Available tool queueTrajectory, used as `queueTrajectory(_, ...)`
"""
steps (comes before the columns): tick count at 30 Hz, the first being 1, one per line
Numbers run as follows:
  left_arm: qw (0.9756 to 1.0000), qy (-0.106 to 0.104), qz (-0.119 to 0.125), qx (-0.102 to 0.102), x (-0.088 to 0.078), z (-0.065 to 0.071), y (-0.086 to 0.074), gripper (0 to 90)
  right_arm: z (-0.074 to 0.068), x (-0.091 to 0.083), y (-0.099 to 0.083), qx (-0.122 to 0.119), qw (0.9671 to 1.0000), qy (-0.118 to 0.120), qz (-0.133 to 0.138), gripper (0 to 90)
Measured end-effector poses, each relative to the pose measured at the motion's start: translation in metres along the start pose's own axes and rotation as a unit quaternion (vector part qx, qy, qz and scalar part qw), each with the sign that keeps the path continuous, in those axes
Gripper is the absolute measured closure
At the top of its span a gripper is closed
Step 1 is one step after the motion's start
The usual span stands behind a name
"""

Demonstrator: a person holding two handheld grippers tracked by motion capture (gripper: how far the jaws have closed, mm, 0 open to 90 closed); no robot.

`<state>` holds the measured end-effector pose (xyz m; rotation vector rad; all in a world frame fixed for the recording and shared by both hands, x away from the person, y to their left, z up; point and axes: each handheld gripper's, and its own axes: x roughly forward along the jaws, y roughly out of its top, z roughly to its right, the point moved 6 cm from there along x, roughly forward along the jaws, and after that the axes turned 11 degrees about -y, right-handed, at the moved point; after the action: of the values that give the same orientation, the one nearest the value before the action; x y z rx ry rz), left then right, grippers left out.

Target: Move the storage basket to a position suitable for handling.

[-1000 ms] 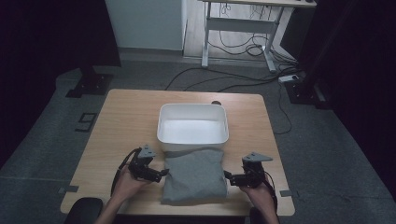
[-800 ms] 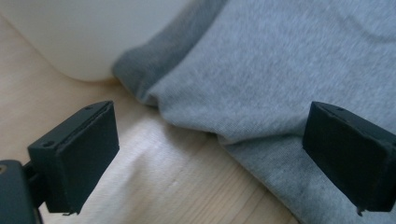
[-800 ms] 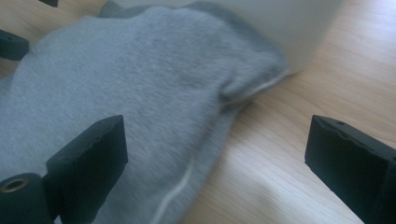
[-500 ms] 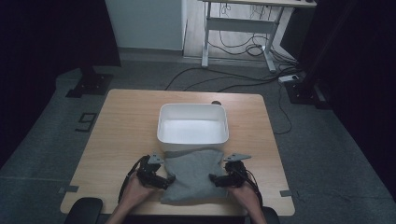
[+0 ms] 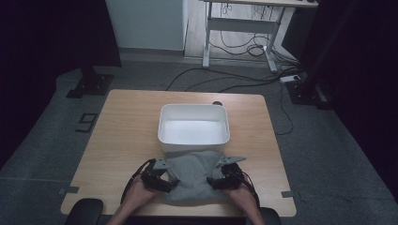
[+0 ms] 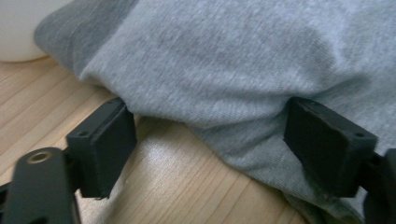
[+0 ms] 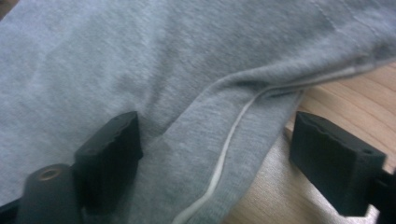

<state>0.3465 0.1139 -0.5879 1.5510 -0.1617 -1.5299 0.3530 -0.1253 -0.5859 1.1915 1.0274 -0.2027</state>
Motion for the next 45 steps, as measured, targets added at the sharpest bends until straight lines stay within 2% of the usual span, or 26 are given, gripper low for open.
queueTrajectory(4,0.9999,-0.011,-0.003,0.009,0.001,0.005,0.003,28.5,-0.006,-0.002,0.002,-0.015,0.9997,0.02,-0.005,38.8)
queueTrajectory(10,0.9994,-0.025,-0.02,0.012,0.001,0.005,0.008,42.0,-0.01,-0.004,0.002,0.003,0.9982,0.056,-0.019,62.6)
queueTrajectory(14,0.9987,-0.048,-0.018,0.008,0.0,0.006,0.009,62.5,-0.01,-0.004,0.001,0.028,0.9966,0.075,-0.02,69.0)
queueTrajectory(17,0.9979,-0.064,-0.01,0.011,0.0,0.006,0.008,72.5,-0.01,-0.006,0.001,0.024,0.9968,0.074,-0.018,71.1)
queueTrajectory(20,0.9981,-0.053,0.001,0.032,-0.005,0.006,0.009,80.3,-0.01,-0.01,0.002,0.028,0.9964,0.079,-0.014,72.5)
queueTrajectory(22,0.9975,-0.06,0.024,0.027,-0.012,0.007,0.014,81.5,-0.009,-0.014,0.002,0.033,0.9957,0.086,-0.009,72.8)
queueTrajectory(26,0.9966,-0.068,0.034,0.032,-0.022,0.008,0.02,81.9,-0.01,-0.023,0.004,0.039,0.9944,0.098,0.0,73.5)
queueTrajectory(30,0.9946,-0.083,0.057,0.028,-0.034,0.01,0.026,82.2,-0.01,-0.034,0.009,0.04,0.9935,0.106,0.012,74.0)
queueTrajectory(36,0.9933,-0.083,0.07,0.038,-0.046,0.015,0.034,82.3,-0.011,-0.05,0.019,0.042,0.9916,0.118,0.032,74.4)
queueTrajectory(45,0.9916,-0.083,0.086,0.051,-0.063,0.022,0.045,82.3,-0.01,-0.063,0.028,0.041,0.9907,0.121,0.045,74.5)
